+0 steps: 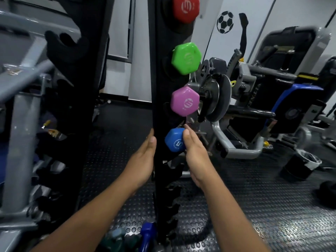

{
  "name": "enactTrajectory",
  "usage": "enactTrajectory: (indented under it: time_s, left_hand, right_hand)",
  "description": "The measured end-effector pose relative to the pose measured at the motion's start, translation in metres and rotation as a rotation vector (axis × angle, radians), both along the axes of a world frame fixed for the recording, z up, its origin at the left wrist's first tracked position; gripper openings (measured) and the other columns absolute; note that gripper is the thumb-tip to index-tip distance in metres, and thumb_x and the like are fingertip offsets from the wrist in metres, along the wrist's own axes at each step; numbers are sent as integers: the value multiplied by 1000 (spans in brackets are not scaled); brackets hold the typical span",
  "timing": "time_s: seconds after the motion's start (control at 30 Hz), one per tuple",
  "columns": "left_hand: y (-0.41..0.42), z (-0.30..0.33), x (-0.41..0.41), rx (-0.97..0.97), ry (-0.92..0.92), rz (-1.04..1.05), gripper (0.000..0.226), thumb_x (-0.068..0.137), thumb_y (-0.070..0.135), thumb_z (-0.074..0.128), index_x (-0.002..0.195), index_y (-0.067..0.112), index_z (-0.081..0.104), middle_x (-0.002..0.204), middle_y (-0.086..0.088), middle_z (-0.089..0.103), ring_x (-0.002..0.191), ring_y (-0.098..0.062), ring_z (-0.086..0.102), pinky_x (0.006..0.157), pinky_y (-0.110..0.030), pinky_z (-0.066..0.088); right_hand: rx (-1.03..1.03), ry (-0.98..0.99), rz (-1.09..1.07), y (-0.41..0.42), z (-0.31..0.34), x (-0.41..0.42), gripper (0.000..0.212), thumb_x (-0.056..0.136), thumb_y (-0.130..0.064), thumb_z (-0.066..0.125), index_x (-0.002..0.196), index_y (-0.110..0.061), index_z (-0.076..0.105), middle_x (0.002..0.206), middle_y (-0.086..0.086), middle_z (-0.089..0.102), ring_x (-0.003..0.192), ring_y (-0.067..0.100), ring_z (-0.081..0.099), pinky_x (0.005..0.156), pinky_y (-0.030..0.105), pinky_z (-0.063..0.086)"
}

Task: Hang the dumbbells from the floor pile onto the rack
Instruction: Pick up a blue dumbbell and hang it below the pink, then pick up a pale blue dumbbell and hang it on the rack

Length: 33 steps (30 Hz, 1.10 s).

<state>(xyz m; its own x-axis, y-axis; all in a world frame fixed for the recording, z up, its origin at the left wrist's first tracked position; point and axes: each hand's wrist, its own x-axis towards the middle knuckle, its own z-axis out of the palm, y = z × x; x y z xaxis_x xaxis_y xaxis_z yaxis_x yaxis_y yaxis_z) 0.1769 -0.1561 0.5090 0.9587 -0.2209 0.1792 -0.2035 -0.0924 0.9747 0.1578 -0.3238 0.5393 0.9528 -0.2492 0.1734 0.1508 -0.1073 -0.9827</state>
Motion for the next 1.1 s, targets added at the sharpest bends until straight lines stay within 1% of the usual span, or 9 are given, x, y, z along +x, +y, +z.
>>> enactTrajectory:
  time_s: [0.13,0.3,0.4,0.53,0.67,0.73,0.8,0.93,1.1]
  left_hand:
    - [13,-1,-27,130,6,-13,59,104,66,24,160,49,28,168,19,25,155,-1,19,123,-24,14]
    - [32,-1,-53,334,-33,-35,60,109,59,21,164,37,25,171,10,22,158,-7,13,121,-24,12]
    - [56,-15,-60,532,-54,-32,64,110,59,21,166,30,22,173,0,19,160,-16,11,126,-31,10]
    - [88,-46,-64,756,-154,1,79,99,78,17,166,37,15,174,-6,16,160,-35,15,126,-64,13]
    - [104,-65,-79,905,-273,30,69,105,71,18,166,41,7,175,-5,9,160,-37,9,126,-65,6]
    - [108,-76,-89,896,-274,25,68,105,71,18,166,43,6,176,-4,6,161,-34,4,127,-63,2]
    - [115,-89,-95,891,-250,10,67,105,71,18,165,44,5,176,-4,5,161,-33,3,128,-62,-1]
    - [129,-107,-97,903,-225,16,66,105,71,18,165,46,6,176,-4,6,161,-33,6,127,-63,2]
    - [147,-120,-97,872,-177,61,66,105,71,21,165,46,9,176,-3,5,162,-31,5,128,-62,2]
  right_hand:
    - [-365,-60,-99,11,-11,-21,61,111,-42,46,166,-39,20,165,-12,38,148,7,40,124,33,31]
    - [-640,-141,-184,19,-17,-33,69,110,-34,45,168,-19,10,170,9,32,152,29,39,123,44,33]
    - [-729,-131,-170,19,-24,-35,80,106,-30,52,166,-1,9,170,23,23,156,38,29,126,30,20]
    - [-866,-214,-207,21,-32,-34,93,104,-41,58,162,11,7,170,31,8,159,43,14,120,7,-2]
    - [-987,-252,-313,38,-33,-39,93,104,-54,51,167,-4,5,174,22,0,161,37,13,129,46,24]
    - [-992,-275,-309,43,-37,-43,92,103,-57,51,168,-7,6,173,24,-4,161,38,9,128,51,26]
    - [-954,-284,-279,46,-42,-48,93,103,-58,53,168,-7,9,173,27,-6,162,37,8,129,44,25]
    - [-918,-273,-229,49,-54,-62,95,103,-59,57,167,-4,13,173,24,-2,162,28,10,122,11,12]
    - [-923,-200,-189,42,-70,-76,90,103,-54,60,167,-9,15,176,11,6,151,-3,9,111,-3,6]
